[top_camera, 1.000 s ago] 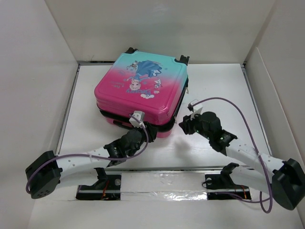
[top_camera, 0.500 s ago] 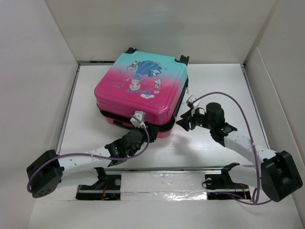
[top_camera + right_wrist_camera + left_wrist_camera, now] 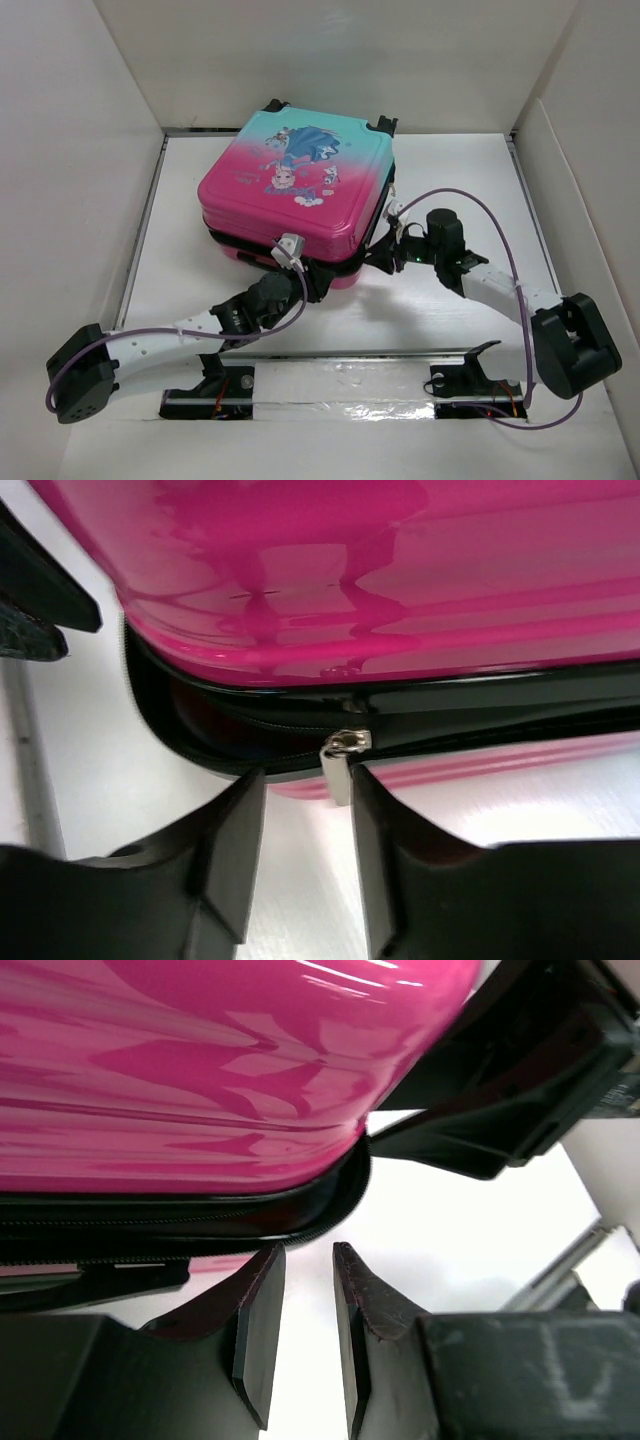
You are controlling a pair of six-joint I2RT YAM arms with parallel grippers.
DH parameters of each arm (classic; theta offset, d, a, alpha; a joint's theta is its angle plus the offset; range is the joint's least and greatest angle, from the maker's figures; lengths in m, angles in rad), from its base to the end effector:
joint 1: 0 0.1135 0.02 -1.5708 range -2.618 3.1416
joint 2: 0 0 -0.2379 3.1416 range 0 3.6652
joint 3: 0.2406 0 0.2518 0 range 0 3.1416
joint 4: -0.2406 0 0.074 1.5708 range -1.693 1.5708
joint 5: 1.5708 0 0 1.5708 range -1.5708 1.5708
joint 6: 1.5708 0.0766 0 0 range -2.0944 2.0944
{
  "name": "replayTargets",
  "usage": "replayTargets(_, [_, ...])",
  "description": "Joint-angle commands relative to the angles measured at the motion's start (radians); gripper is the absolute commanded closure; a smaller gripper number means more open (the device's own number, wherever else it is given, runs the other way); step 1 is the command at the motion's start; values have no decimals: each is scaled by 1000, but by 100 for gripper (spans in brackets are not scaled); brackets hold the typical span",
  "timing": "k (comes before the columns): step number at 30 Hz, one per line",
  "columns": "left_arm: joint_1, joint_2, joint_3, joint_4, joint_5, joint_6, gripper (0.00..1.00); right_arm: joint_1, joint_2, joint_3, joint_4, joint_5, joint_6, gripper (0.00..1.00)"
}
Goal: Pack the luggage
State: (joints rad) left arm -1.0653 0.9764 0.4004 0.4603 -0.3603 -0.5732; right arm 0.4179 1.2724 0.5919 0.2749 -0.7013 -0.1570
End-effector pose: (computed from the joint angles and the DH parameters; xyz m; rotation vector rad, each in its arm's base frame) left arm 0.1540 -0.2225 0.2109 0.1504 1.7595 -0.9174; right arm 0.2538 0.1668 0.1814 -0.9868 1.7078 0.8597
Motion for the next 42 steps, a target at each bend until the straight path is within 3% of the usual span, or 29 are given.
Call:
replayTargets(1, [2, -57, 15, -54, 53, -5, 77, -21, 19, 6, 154, -33, 10, 60])
replayTargets(7, [-31, -122, -28, -149, 20, -43, 77, -21, 45, -13, 213, -29, 48, 83])
replayTargets(13, [-41, -76, -57, -103, 40, -70, 77, -2, -4, -101, 299, 49, 129, 100])
replayTargets(25, [18, 186, 69, 118, 55, -4, 76, 131, -143, -184, 187, 259, 209, 100])
replayTargets(29, [7, 89, 34, 48, -12, -45, 76, 159, -228, -175, 106, 381, 255, 95])
replayTargets(32, [7, -111, 6, -75, -132, -60, 75, 159, -281, -164, 67, 477, 296, 88])
replayTargets(33, [28, -218, 20, -98, -193, -60, 73, 159, -292, -161, 60, 540, 319, 88])
replayTargets(36, [115, -315, 119, -140, -226, -30, 68, 148, -323, -156, 70, 647, 333, 86])
replayTargets(41, [468, -174, 340, -152, -109, -88, 61, 95, -282, -77, 43, 697, 372, 86])
replayTargets(42, [540, -110, 377, -132, -18, -108, 58, 94, -269, -63, 37, 712, 375, 86])
